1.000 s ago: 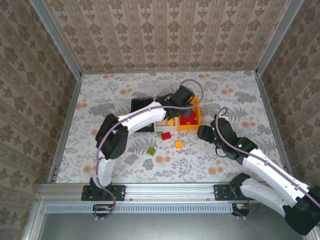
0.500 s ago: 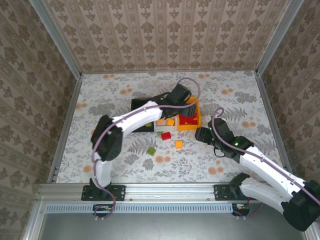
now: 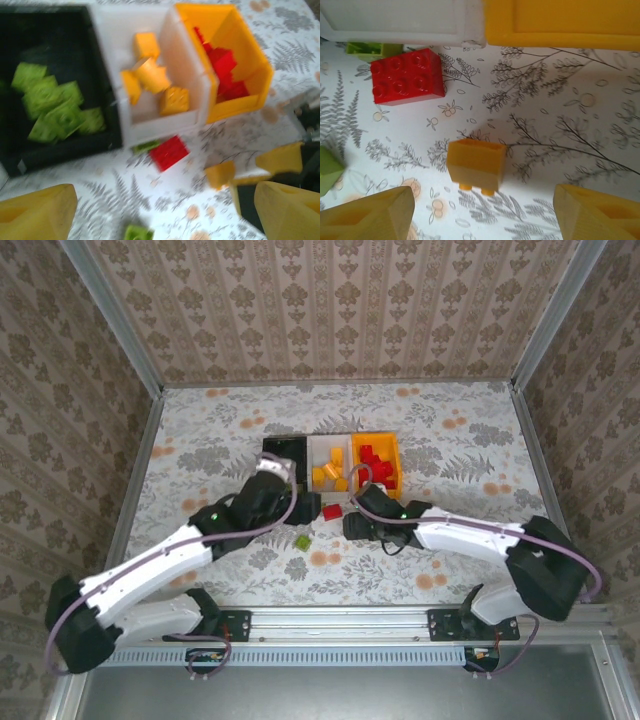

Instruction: Sort the legos into containers by color

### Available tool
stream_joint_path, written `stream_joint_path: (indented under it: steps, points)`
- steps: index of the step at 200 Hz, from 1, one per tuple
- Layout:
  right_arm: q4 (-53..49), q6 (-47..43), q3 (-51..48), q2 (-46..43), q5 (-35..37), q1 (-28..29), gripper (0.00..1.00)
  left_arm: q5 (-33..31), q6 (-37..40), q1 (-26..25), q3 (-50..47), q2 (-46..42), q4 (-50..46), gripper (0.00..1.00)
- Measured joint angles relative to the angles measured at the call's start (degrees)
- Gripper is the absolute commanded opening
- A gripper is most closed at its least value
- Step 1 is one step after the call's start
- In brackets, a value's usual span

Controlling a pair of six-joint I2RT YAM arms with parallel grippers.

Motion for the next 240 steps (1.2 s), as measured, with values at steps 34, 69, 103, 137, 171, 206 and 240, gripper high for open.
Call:
stream_joint_path:
  steps: [34, 69, 103, 137, 171, 206, 240]
  points:
    - [0.42, 0.07, 2.05, 6.67, 1.29, 0.00, 0.64, -1.99, -5.18, 0.00, -9.77, -11.65, -1.51, 1.00]
    - [0.83, 0.26, 3.08, 10.27, 2.08, 0.00, 0.47, -3.48, -9.66, 0.00, -16.48, -17.57, -3.48, 1.00]
    - [2.54, -0.20, 3.19, 10.29, 1.90, 0.00, 0.31, -4.20, -12.22, 0.37, -18.91, -19.91, -4.31, 1.00]
    - [1.31, -2.36, 5.14, 7.45, 1.01, 0.00, 0.30, -4.13, -12.74, 1.68, -19.76, -20.41, -4.28, 1.00]
    - [-1.16, -5.29, 16.39, 5.99, 1.05, -0.79, 0.31, -3.45, -12.83, 1.90, -21.05, -20.55, -4.04, 0.99]
    - [-1.40, -6.78, 28.87, 12.74, 1.11, -5.01, 0.32, -2.23, -12.79, 1.95, -21.09, -20.39, -3.50, 0.97]
    - [-3.50, -7.65, 38.58, 24.22, 1.64, -8.02, 0.35, -0.72, -12.74, 1.95, -21.09, -18.56, -3.30, 0.97]
